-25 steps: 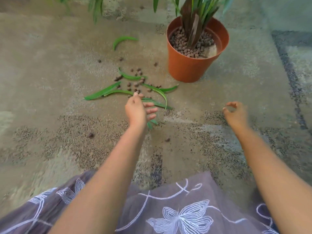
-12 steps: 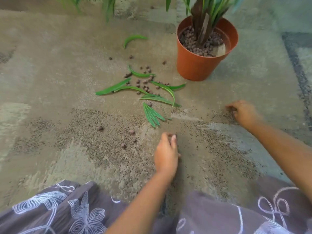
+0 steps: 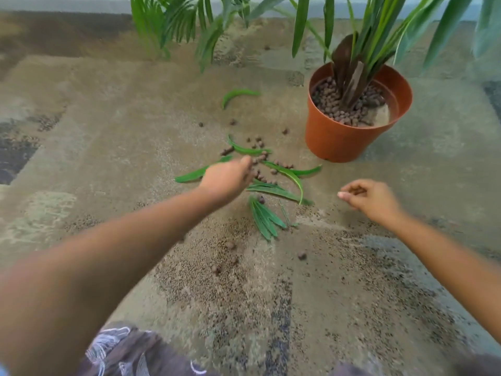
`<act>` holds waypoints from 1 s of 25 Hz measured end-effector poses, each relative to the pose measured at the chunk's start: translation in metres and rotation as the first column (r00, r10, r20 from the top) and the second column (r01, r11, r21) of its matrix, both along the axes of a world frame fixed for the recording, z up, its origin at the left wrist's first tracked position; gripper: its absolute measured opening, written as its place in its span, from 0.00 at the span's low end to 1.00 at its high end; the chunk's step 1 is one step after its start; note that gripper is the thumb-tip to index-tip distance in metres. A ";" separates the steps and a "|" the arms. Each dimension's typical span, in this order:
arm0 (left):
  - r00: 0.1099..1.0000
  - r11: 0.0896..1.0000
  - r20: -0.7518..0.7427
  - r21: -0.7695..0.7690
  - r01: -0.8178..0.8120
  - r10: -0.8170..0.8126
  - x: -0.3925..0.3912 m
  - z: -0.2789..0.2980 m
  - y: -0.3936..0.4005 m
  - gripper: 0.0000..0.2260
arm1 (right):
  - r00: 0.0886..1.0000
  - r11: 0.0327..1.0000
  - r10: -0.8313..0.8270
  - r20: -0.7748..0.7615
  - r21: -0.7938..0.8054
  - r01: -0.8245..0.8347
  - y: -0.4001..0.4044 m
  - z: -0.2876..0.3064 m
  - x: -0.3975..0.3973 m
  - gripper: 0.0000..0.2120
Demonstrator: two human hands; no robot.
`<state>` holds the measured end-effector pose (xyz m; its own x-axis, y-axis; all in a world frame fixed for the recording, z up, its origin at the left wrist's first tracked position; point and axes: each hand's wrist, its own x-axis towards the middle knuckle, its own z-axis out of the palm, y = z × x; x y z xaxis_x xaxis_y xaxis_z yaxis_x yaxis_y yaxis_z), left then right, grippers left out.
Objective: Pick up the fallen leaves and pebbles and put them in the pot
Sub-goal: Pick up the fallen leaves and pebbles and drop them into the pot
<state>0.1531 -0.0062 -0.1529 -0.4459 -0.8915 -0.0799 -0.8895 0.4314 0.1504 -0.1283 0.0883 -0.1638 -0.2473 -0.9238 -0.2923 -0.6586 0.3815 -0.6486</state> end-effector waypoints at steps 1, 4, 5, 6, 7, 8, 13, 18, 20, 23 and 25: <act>0.999 0.999 -0.026 -0.014 -0.032 0.031 0.006 0.001 -0.014 0.12 | 1.000 1.000 -0.009 0.025 -0.010 0.009 -0.006 -0.001 0.012 0.04; 0.917 0.953 -0.289 -0.048 -0.299 0.273 0.011 -0.002 -0.060 0.15 | 0.967 0.974 -0.207 0.149 -0.061 0.218 -0.032 -0.007 0.031 0.07; 0.874 0.928 -0.343 -0.018 -0.372 0.344 0.009 -0.004 -0.078 0.16 | 0.963 0.965 -0.230 0.138 -0.099 0.244 -0.043 -0.009 0.032 0.08; 0.852 0.911 -0.347 0.017 -0.411 0.391 0.005 -0.007 -0.095 0.17 | 0.972 0.963 -0.211 0.100 -0.147 0.224 -0.050 -0.010 0.033 0.07; 0.854 0.906 -0.316 0.048 -0.420 0.413 0.002 -0.011 -0.110 0.17 | 0.985 0.965 -0.161 0.064 -0.199 0.170 -0.057 -0.012 0.032 0.05; 0.866 0.911 -0.286 0.071 -0.407 0.409 -0.002 -0.015 -0.125 0.16 | 0.994 0.965 -0.099 0.043 -0.240 0.107 -0.065 -0.013 0.032 0.04; 0.854 0.872 -0.211 0.242 -0.425 0.475 -0.006 -0.026 -0.194 0.19 | 0.990 0.958 0.115 0.078 -0.273 -0.090 -0.098 -0.021 0.050 0.06; 0.599 0.636 -0.342 0.666 -0.390 0.724 -0.007 -0.040 -0.219 0.27 | 0.978 0.946 0.182 0.101 -0.291 -0.146 -0.116 -0.021 0.059 0.07; 0.627 0.657 -0.347 0.660 -0.365 0.698 -0.012 -0.047 -0.217 0.30 | 0.974 0.945 0.188 0.124 -0.292 -0.146 -0.115 -0.020 0.055 0.08; 0.555 0.663 -0.414 0.646 -0.379 0.721 -0.017 -0.052 -0.221 0.26 | 0.971 0.950 0.186 0.148 -0.281 -0.139 -0.113 -0.019 0.052 0.10; 0.477 0.639 -0.461 0.693 -0.333 0.748 -0.012 -0.055 -0.218 0.24 | 0.972 0.951 0.177 0.154 -0.283 -0.129 -0.112 -0.018 0.054 0.09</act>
